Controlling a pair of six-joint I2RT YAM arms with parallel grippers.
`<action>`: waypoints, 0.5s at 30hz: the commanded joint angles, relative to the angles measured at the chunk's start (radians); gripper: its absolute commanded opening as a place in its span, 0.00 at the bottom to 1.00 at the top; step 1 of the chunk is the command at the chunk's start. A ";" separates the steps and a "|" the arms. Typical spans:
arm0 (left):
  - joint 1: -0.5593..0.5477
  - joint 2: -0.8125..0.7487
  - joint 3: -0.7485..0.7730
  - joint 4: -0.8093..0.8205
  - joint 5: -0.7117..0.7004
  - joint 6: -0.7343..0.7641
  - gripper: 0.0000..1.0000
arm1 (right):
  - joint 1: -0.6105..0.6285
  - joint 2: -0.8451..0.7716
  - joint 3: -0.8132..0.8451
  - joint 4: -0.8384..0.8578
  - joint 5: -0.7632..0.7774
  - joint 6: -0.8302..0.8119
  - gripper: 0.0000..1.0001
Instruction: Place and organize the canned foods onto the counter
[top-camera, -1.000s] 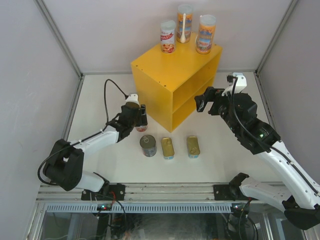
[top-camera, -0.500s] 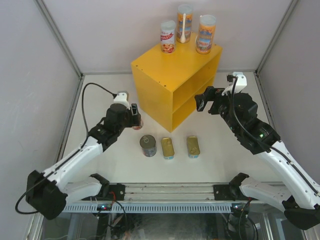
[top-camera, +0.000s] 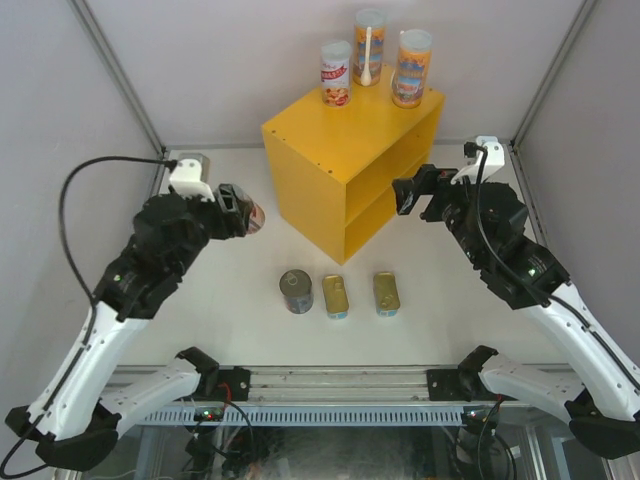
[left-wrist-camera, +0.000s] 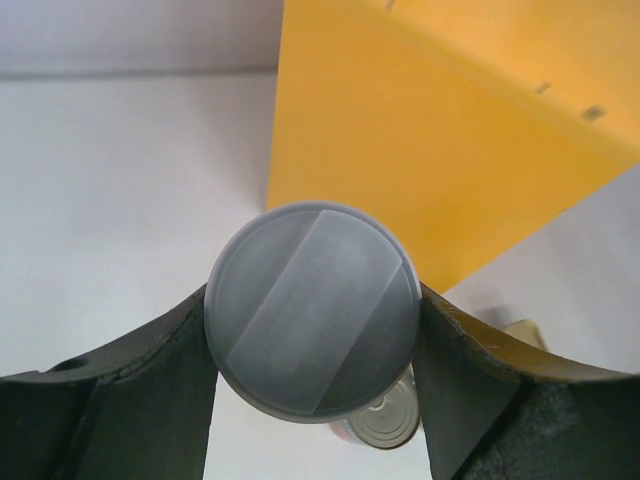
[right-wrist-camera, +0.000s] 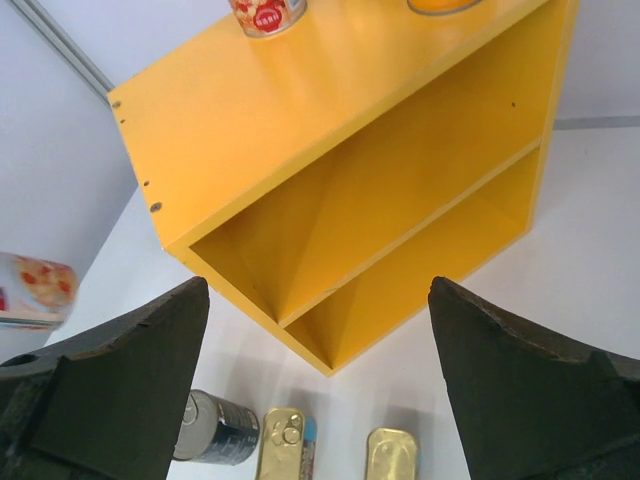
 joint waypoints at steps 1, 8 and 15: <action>-0.027 0.032 0.298 0.008 0.032 0.060 0.00 | 0.024 -0.007 0.061 0.041 0.031 -0.044 0.89; -0.093 0.237 0.690 -0.085 0.070 0.079 0.00 | 0.067 -0.004 0.124 0.027 0.062 -0.105 0.89; -0.186 0.433 0.933 -0.086 0.072 0.084 0.00 | 0.130 0.035 0.221 0.030 0.045 -0.229 0.90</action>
